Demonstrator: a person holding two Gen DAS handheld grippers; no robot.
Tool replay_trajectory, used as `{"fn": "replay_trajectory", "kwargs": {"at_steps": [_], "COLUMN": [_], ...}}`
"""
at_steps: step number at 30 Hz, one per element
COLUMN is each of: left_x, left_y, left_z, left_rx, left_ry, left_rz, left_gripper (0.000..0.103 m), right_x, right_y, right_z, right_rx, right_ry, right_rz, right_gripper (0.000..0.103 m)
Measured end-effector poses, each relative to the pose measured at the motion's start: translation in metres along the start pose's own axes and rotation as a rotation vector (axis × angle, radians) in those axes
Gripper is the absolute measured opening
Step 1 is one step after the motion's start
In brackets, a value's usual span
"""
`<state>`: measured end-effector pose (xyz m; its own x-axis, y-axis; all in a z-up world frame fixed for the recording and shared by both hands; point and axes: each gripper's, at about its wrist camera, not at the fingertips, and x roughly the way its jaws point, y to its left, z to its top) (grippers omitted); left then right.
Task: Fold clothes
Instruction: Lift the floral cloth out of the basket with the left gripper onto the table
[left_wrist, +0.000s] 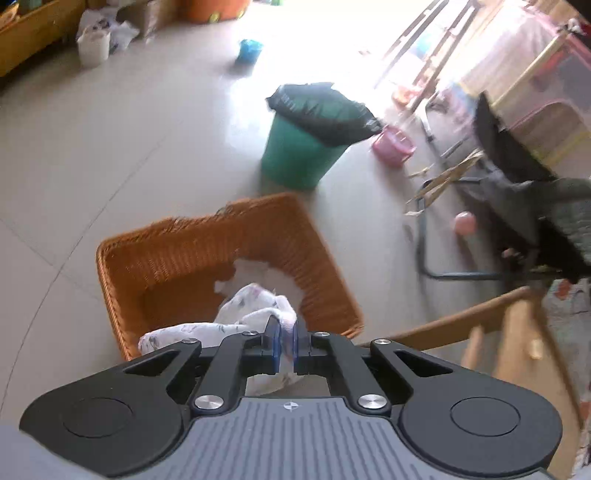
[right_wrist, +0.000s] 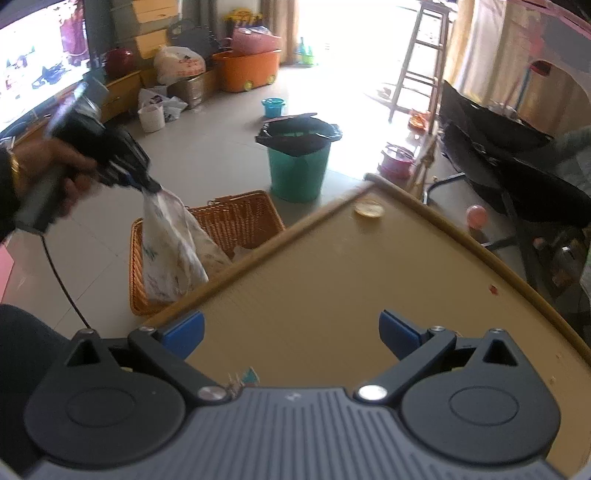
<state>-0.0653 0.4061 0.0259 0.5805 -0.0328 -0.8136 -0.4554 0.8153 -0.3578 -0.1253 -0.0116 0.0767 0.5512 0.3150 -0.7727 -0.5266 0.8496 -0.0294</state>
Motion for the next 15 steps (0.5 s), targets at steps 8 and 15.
{"fn": "replay_trajectory", "kwargs": {"at_steps": [8,15], "left_x": [-0.091,-0.168], "left_y": [-0.064,-0.133], "left_z": [-0.007,-0.019], "left_rx": [0.064,0.193], "left_ry": [-0.082,-0.119], "left_rz": [-0.098,-0.221], "left_gripper": [0.006,0.006], "right_x": [-0.030,-0.048], "right_y": [-0.021,-0.038], "right_z": [-0.021,-0.035], "right_rx": [0.042,0.091], "right_ry": [0.042,0.065], "right_rz": [-0.059,-0.099], "right_gripper": [0.102,0.102]}}
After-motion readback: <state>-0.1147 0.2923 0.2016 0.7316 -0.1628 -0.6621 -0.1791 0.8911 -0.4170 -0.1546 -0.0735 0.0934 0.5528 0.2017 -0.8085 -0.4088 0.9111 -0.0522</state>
